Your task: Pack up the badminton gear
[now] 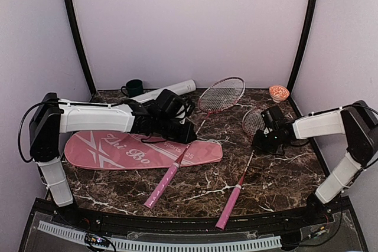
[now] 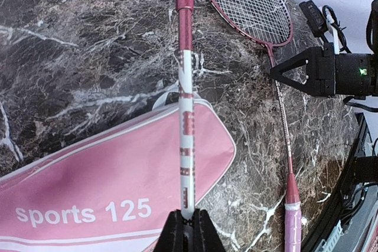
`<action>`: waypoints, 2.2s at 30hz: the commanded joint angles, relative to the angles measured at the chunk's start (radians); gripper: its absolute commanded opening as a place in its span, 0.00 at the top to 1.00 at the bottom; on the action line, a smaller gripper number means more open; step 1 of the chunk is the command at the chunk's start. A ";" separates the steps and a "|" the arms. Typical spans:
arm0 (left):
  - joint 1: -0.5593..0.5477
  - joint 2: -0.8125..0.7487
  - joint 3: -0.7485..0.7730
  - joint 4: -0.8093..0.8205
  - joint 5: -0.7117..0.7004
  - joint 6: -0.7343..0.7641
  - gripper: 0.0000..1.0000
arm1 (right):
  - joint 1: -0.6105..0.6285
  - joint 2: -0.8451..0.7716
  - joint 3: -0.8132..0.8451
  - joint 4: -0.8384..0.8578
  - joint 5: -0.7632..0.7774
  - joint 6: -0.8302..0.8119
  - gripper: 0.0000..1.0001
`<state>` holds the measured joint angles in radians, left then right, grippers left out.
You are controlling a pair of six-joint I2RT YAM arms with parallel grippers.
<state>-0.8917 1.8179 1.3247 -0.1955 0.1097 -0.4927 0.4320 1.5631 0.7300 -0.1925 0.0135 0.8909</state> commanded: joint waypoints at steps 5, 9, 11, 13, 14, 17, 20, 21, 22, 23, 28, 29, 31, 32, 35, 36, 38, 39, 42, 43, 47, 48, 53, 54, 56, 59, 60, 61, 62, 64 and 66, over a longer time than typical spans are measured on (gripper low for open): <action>-0.045 0.103 0.178 -0.005 -0.101 -0.132 1.00 | -0.107 0.184 0.193 -0.008 -0.060 -0.254 1.00; -0.069 0.197 0.281 -0.028 -0.154 -0.210 1.00 | -0.175 0.260 0.269 0.012 -0.123 -0.338 1.00; -0.078 0.249 0.325 -0.010 -0.161 -0.265 1.00 | -0.201 0.289 0.297 0.033 -0.151 -0.385 1.00; -0.087 0.305 0.386 -0.006 -0.166 -0.311 1.00 | -0.227 0.313 0.323 0.043 -0.205 -0.415 1.00; -0.090 0.335 0.422 -0.007 -0.167 -0.329 1.00 | -0.237 0.322 0.337 0.046 -0.232 -0.433 1.00; -0.099 0.424 0.542 -0.033 -0.197 -0.366 1.00 | -0.245 0.342 0.376 0.035 -0.261 -0.511 1.00; -0.104 0.501 0.632 -0.044 -0.215 -0.415 1.00 | -0.246 0.359 0.416 -0.023 -0.264 -0.587 1.00; -0.105 0.522 0.654 -0.047 -0.222 -0.429 1.00 | -0.246 0.358 0.416 -0.034 -0.259 -0.604 1.00; -0.106 0.539 0.671 -0.050 -0.230 -0.442 1.00 | -0.248 0.353 0.441 -0.042 -0.254 -0.621 1.00; -0.109 0.555 0.687 -0.050 -0.233 -0.450 1.00 | -0.249 0.350 0.451 -0.049 -0.246 -0.635 0.99; -0.113 0.626 0.761 -0.046 -0.225 -0.489 1.00 | -0.276 0.341 0.478 -0.084 -0.235 -0.650 0.89; -0.113 0.637 0.772 -0.040 -0.218 -0.493 0.99 | -0.282 0.337 0.478 -0.083 -0.243 -0.645 0.87; -0.117 0.659 0.795 -0.022 -0.205 -0.493 0.96 | -0.290 0.325 0.477 -0.085 -0.237 -0.638 0.81; -0.118 0.670 0.809 -0.015 -0.194 -0.491 0.94 | -0.292 0.318 0.477 -0.088 -0.236 -0.635 0.72; -0.118 0.688 0.828 0.030 -0.161 -0.476 0.84 | -0.292 0.283 0.474 -0.095 -0.221 -0.627 0.56; -0.118 0.690 0.831 0.042 -0.149 -0.467 0.79 | -0.292 0.269 0.476 -0.100 -0.213 -0.624 0.52; -0.119 0.683 0.840 0.041 -0.145 -0.439 0.68 | -0.292 0.238 0.484 -0.109 -0.208 -0.625 0.47; -0.119 0.671 0.837 0.039 -0.145 -0.422 0.63 | -0.293 0.218 0.487 -0.111 -0.215 -0.625 0.44; -0.118 0.586 0.775 0.028 -0.178 -0.356 0.47 | -0.291 0.146 0.494 -0.112 -0.234 -0.629 0.35; -0.117 0.545 0.731 0.036 -0.187 -0.335 0.44 | -0.290 0.123 0.493 -0.105 -0.247 -0.630 0.33; -0.099 0.332 0.504 0.100 -0.218 -0.277 0.15 | -0.248 0.065 0.503 -0.058 -0.322 -0.645 0.25; -0.090 0.276 0.434 0.113 -0.224 -0.260 0.08 | -0.227 0.068 0.519 -0.063 -0.336 -0.662 0.24; 0.012 -0.032 0.047 0.230 -0.191 -0.270 0.01 | -0.094 0.160 0.626 -0.106 -0.394 -0.737 0.21; 0.046 -0.113 -0.066 0.259 -0.179 -0.298 0.01 | -0.066 0.187 0.652 -0.117 -0.402 -0.751 0.20; 0.096 -0.225 -0.202 0.288 -0.210 -0.331 0.01 | -0.006 0.237 0.697 -0.131 -0.406 -0.776 0.20; 0.148 -0.346 -0.305 0.216 -0.301 -0.357 0.01 | 0.084 0.336 0.782 -0.166 -0.402 -0.813 0.20; 0.170 -0.375 -0.329 0.193 -0.306 -0.373 0.01 | 0.110 0.367 0.811 -0.182 -0.413 -0.823 0.20; 0.192 -0.400 -0.356 0.177 -0.303 -0.389 0.01 | 0.135 0.400 0.845 -0.196 -0.427 -0.836 0.20; 0.217 -0.424 -0.383 0.169 -0.285 -0.398 0.01 | 0.159 0.433 0.883 -0.216 -0.440 -0.853 0.20; 0.248 -0.463 -0.431 0.168 -0.259 -0.404 0.01 | 0.208 0.500 0.971 -0.262 -0.447 -0.883 0.20; 0.269 -0.498 -0.472 0.164 -0.244 -0.411 0.01 | 0.254 0.571 1.048 -0.296 -0.449 -0.903 0.19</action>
<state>-0.6579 1.3903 0.9245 0.0086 -0.1555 -0.8684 0.6109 2.0464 1.6405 -0.4061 -0.4011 0.0624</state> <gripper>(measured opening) 0.988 0.803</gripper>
